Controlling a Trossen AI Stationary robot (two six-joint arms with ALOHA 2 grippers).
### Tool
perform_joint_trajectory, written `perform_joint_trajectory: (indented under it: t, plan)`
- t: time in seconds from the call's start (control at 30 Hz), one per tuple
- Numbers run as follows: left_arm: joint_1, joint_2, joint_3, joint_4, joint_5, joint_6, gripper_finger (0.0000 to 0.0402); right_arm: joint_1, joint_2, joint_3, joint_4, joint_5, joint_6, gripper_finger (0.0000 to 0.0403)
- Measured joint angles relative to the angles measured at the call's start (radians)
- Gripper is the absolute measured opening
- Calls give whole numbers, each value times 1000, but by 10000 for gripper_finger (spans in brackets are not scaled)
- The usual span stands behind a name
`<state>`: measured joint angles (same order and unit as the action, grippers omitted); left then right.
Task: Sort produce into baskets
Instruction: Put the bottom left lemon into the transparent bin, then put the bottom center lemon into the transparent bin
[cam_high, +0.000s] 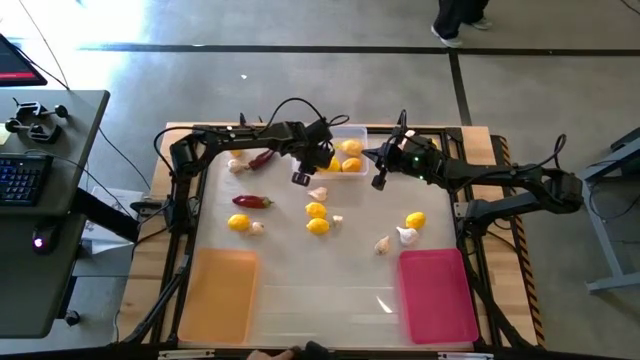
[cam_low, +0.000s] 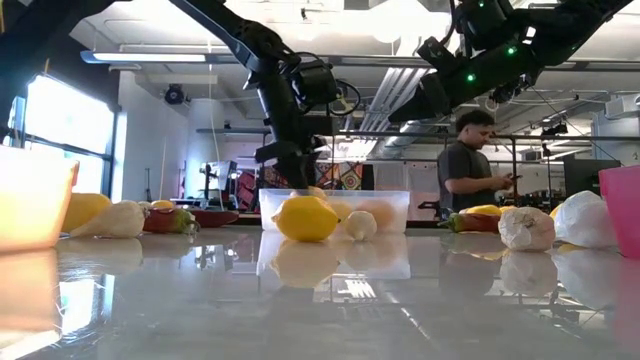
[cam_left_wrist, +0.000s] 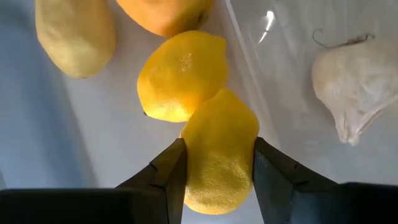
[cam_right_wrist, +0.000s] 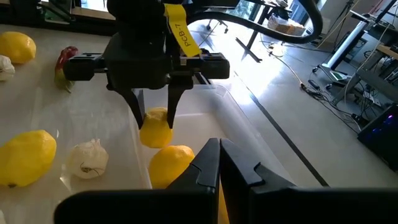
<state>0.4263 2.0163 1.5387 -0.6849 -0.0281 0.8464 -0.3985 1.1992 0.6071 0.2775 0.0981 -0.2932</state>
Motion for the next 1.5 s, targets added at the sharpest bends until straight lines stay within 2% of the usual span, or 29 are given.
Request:
perform_joint_trajectory:
  t: [0.13, 0.37, 0.83, 1.17, 1.37, 1.5]
  plan:
    - [-3, 0, 0, 1, -17, 27, 151, 0, 0, 0, 0, 0, 0, 0]
    - [-4, 0, 0, 3, -17, -28, 193, 0, 0, 0, -1, 0, -3, 0]
    - [2, 0, 0, 3, 2, -122, 184, 0, 0, 0, -4, 0, 0, 0]
    - [2, 0, 0, 0, -9, -164, 225, 0, 0, 0, -4, 0, 0, 0]
    - [0, -12, 0, -9, -18, -135, 216, 0, 0, 0, -7, 0, -1, 0]
    - [3, -43, -1, 1, 66, -174, 185, 0, 0, 0, -12, 0, -3, 0]
